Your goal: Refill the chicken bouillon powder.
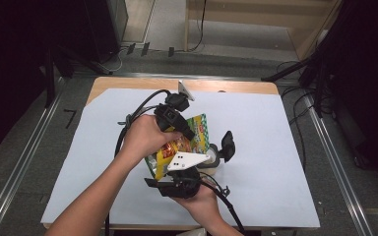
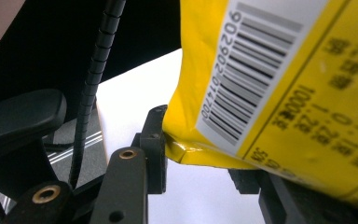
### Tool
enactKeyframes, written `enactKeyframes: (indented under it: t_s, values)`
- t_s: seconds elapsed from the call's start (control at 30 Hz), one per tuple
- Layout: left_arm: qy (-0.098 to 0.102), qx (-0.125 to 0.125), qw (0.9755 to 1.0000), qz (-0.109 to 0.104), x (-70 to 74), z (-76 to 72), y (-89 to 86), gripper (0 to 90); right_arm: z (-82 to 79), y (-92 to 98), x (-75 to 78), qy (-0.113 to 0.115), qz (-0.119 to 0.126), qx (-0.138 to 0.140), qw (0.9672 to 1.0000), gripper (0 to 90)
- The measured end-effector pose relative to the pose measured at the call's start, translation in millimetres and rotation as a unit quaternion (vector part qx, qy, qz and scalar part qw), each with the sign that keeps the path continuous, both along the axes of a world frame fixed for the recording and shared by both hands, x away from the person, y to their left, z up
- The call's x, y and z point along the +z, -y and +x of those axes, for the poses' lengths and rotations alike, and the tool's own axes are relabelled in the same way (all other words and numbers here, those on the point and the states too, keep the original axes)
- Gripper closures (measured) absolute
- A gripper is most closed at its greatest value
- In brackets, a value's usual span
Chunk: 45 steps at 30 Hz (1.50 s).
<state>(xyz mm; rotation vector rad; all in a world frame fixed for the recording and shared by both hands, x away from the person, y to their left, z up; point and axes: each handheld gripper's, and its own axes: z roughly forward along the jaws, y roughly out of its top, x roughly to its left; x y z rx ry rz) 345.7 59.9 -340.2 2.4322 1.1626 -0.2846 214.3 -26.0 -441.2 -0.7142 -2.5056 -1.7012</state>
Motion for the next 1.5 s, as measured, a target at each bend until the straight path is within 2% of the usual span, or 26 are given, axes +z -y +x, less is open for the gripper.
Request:
enactKeyframes:
  t_s: [1.5]
  values:
    - [-0.003, -0.002, 1.0000, 0.007, 0.1, 1.7, 1.5, 81.4, 0.9, 0.2, 0.7, -0.006, 0.006, -0.002, 1.0000, 64.9]
